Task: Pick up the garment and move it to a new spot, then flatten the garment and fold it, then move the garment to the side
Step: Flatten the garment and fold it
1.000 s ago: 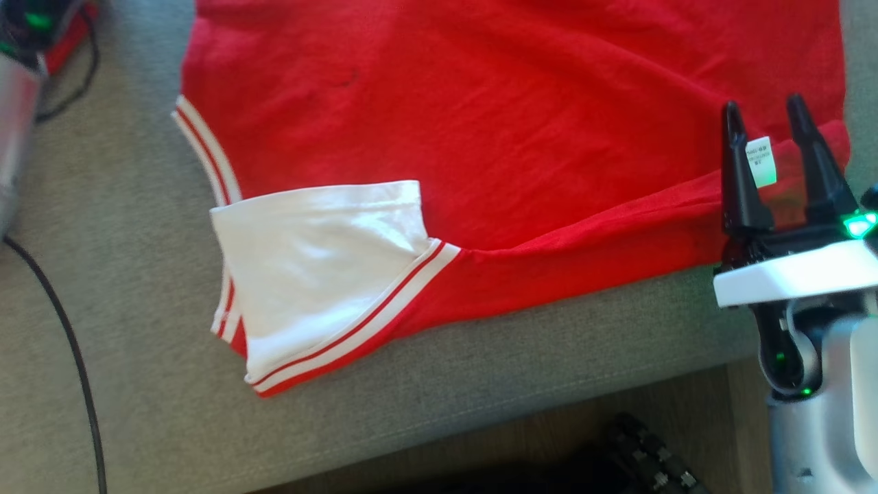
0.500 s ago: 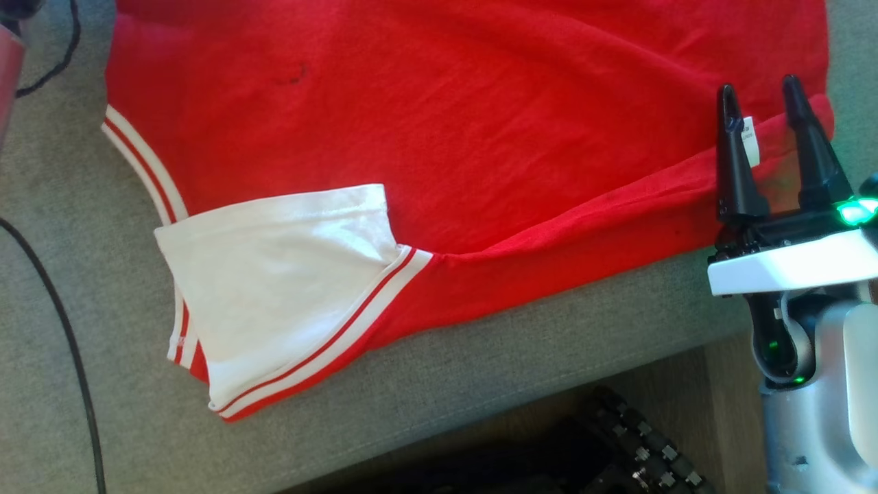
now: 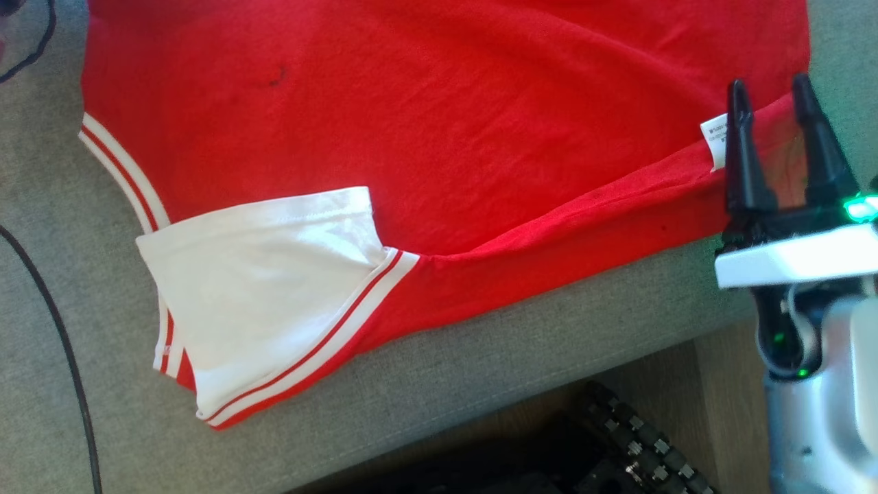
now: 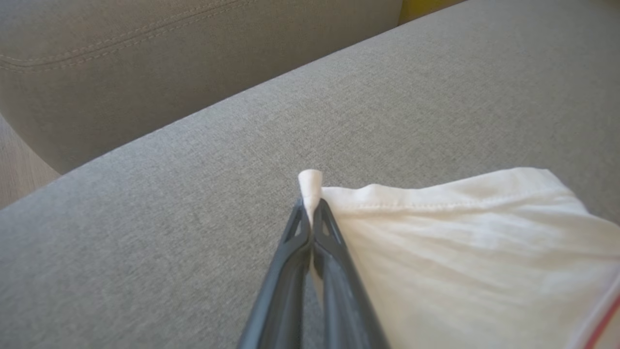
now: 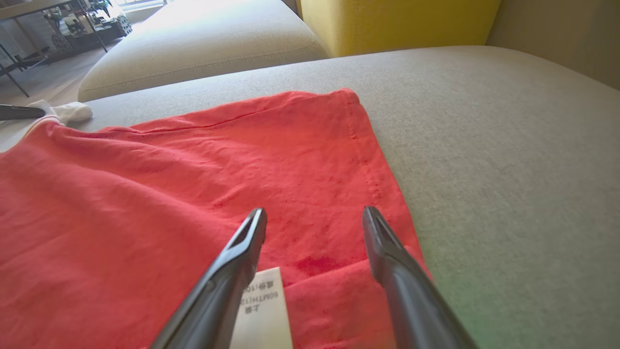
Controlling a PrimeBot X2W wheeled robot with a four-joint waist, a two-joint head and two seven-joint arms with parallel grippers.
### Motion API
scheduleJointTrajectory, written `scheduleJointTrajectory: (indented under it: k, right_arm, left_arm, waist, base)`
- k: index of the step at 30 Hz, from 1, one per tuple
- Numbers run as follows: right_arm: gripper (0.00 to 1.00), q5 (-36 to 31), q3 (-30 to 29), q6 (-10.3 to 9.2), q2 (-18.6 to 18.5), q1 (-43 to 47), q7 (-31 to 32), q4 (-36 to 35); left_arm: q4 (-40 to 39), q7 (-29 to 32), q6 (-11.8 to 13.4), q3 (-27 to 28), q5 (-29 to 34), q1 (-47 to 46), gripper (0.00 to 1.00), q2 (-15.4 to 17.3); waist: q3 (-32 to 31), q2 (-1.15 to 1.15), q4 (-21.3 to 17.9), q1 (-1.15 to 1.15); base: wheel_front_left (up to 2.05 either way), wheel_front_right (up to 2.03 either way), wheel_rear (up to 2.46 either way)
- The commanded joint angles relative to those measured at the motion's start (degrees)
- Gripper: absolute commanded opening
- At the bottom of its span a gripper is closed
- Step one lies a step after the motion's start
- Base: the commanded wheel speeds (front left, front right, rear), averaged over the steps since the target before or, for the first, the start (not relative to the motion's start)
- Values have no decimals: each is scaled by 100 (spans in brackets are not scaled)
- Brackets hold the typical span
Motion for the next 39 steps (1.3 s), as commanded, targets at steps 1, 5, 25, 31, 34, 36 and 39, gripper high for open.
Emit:
scheduleJointTrajectory:
  k: [1, 5, 25, 31, 34, 36, 39]
  right_arm:
    - [100, 98, 35, -2, -59, -146, 89, -137]
    - [100, 141, -242, -2, -59, -714, 513, 69]
    - [100, -899, -1263, -2, -66, -2856, 3558, 636]
    - [100, -1039, -1405, -2, -86, -2986, 3733, 792]
    - [100, -1041, -1427, -2, -115, -3069, 3710, 893]
    - [100, -1023, -1451, -2, -117, -3113, 3707, 990]
    - [87, -1065, -1472, -2, -143, -3160, 3737, 1135]
  left_arm:
    - [-102, -91, 1, 122, 25, -333, 0, 256]
    - [-80, -375, 0, 16, -60, -407, 0, 232]
    - [-278, -1015, 0, -761, -607, -628, 0, 253]
    - [-283, -1085, 0, -936, -706, -707, 0, 255]
    - [-262, -1130, 0, -1022, -775, -745, 0, 257]
    - [-236, -1165, 0, -1078, -820, -758, 0, 252]
    - [-199, -1194, 0, -1169, -885, -786, 0, 243]
  waist:
    - [3, 0, 4, 0]
    - [-13, 0, 66, 0]
    - [-48, 0, 571, 0]
    - [-18, 0, 626, 0]
    - [-10, 0, 645, 0]
    - [-11, 0, 657, 0]
    - [-10, 0, 672, 0]
  base:
    - [0, 0, 0]
    - [0, 0, 0]
    - [0, 0, 0]
    - [0, 0, 0]
    - [0, 0, 0]
    - [0, 0, 0]
    - [0, 0, 0]
